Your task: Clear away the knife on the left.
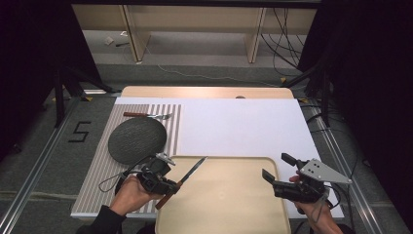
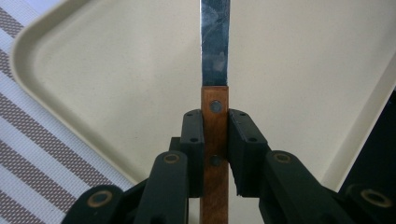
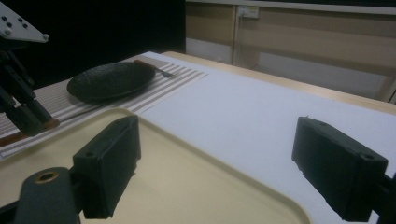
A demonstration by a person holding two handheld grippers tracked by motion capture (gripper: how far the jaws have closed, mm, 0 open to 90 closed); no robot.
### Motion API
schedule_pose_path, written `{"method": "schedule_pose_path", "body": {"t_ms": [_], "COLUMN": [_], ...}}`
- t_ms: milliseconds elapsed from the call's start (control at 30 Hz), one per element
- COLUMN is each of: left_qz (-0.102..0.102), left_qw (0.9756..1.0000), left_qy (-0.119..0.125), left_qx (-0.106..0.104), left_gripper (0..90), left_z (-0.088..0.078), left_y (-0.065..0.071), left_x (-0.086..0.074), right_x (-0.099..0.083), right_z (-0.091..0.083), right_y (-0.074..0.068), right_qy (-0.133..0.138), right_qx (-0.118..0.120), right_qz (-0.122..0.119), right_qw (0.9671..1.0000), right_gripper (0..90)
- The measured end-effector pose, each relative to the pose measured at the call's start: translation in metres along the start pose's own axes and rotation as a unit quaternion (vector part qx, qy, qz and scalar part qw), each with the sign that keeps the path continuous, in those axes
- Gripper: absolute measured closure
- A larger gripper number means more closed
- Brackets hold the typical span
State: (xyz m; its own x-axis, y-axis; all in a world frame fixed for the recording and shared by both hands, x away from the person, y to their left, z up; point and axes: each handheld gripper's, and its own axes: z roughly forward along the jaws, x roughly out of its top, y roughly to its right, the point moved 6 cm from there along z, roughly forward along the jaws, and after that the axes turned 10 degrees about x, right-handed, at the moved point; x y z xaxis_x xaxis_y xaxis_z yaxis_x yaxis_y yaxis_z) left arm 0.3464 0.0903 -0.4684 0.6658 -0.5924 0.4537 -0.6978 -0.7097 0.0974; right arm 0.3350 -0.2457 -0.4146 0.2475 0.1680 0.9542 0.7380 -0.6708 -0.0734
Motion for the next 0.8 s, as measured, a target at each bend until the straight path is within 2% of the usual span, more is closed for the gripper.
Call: {"method": "schedule_pose_path", "body": {"t_ms": [200,667,800], "left_qz": [-0.005,-0.012,-0.017], "left_qw": [1.0000,0.9993,0.9993], "left_qy": [-0.003,-0.031,-0.031], "left_qx": [-0.004,-0.015,-0.014], "left_gripper": [77.0,77.0,77.0], "left_z": [0.007,0.030,0.032], "left_y": [0.005,0.018,0.018], "left_x": [0.001,-0.002,-0.002], "right_x": [0.000,0.000,0.000], "right_z": [0.000,0.000,0.000], "right_y": [0.000,0.000,0.000], "right_qy": [0.000,0.002,0.002], "right_qx": [0.000,0.001,0.001], "right_qz": [0.000,0.001,0.001], "right_qw": [1.0000,1.0000,1.0000], "right_gripper": [16.3,16.4,16.4]}}
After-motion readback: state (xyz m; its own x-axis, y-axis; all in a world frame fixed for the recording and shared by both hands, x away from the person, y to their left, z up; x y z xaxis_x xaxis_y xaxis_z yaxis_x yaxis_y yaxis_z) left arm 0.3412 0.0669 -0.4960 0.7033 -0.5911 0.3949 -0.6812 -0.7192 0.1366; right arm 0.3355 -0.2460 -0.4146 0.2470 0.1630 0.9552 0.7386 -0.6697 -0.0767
